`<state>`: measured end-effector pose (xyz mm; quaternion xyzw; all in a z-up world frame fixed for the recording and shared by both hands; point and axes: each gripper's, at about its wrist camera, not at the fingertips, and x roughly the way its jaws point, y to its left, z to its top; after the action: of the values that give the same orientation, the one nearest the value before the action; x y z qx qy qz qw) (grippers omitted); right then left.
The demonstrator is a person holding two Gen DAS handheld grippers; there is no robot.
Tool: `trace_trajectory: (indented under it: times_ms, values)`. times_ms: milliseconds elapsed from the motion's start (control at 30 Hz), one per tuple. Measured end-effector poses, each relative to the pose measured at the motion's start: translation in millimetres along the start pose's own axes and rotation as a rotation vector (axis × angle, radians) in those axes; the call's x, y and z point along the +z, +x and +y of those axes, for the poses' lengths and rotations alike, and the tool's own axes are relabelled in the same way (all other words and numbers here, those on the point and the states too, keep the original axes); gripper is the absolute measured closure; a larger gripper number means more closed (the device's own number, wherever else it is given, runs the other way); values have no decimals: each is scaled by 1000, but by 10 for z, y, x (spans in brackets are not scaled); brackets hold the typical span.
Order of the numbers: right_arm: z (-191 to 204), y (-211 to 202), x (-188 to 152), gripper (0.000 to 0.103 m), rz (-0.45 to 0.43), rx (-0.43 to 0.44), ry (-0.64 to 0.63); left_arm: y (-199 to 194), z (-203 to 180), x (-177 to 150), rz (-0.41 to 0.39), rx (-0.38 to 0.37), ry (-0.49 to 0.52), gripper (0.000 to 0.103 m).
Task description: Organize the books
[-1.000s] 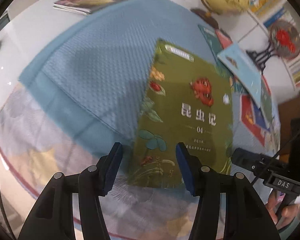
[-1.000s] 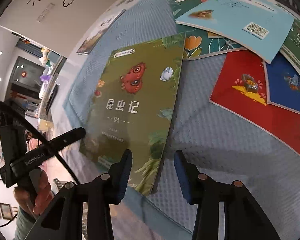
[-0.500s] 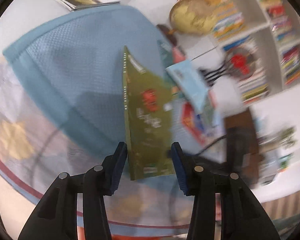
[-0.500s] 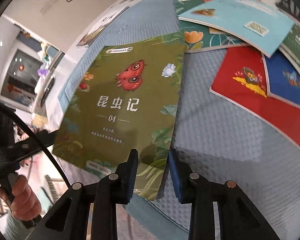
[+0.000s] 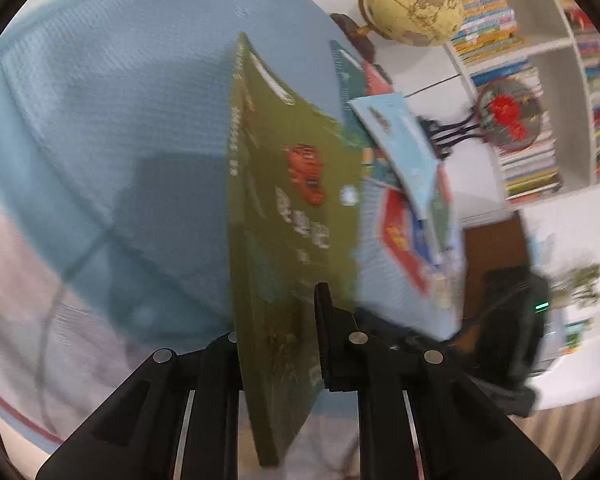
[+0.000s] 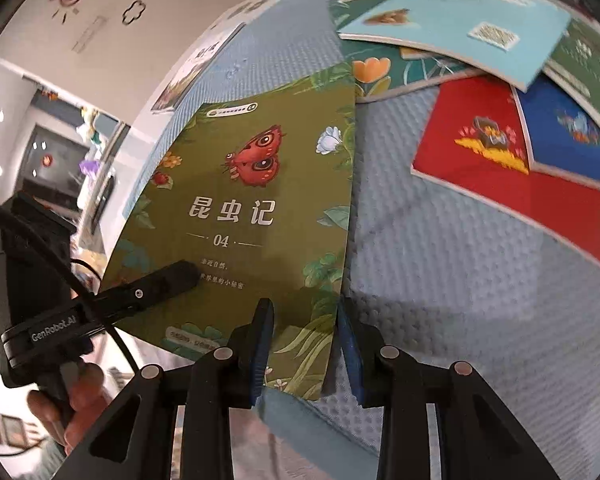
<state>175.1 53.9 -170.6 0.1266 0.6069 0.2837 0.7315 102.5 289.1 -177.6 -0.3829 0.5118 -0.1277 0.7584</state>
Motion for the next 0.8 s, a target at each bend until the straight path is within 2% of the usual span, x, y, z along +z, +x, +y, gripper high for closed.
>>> trace_trajectory:
  times_ms: [33, 67, 100, 233, 300, 333, 367, 400, 433, 467, 600, 700, 800]
  values:
    - [-35, -31, -14, 62, 5, 36, 26, -45, -5, 13, 3, -80, -47, 90]
    - [-85, -89, -31, 54, -3, 86, 56, -53, -40, 5, 2, -115, -61, 90]
    - [-141, -157, -53, 44, -13, 144, 91, -70, -84, -1, -3, -135, -63, 90]
    - [-399, -305, -130, 31, -32, 337, 205, -137, -131, 35, -18, -204, -113, 90]
    - [-539, -218, -113, 29, -8, 438, 284, -127, -113, 60, -17, -222, -145, 90]
    - [-564, -157, -89, 29, 0, 455, 305, -121, -107, 60, -17, -213, -147, 90]
    - [-589, -81, -45, 33, 9, 472, 320, -110, -104, 63, -14, -199, -149, 90]
    - [-578, -22, -5, 42, 17, 484, 314, -95, -99, 66, -8, -186, -155, 90]
    - [-568, 14, 23, 49, 25, 489, 304, -70, -88, 66, -1, -176, -165, 90]
    - [-527, 59, 62, 64, 34, 488, 291, -46, -71, 56, 7, -157, -179, 90]
    - [-325, 102, 156, 72, 39, 366, 166, -53, -33, 51, -12, -40, -185, 91]
    - [-126, 36, 160, 74, 29, 288, 44, -42, -27, 28, -10, 49, -168, 90]
    - [76, -35, 96, 75, 0, 174, -101, -7, -126, -17, -12, 138, -126, 90]
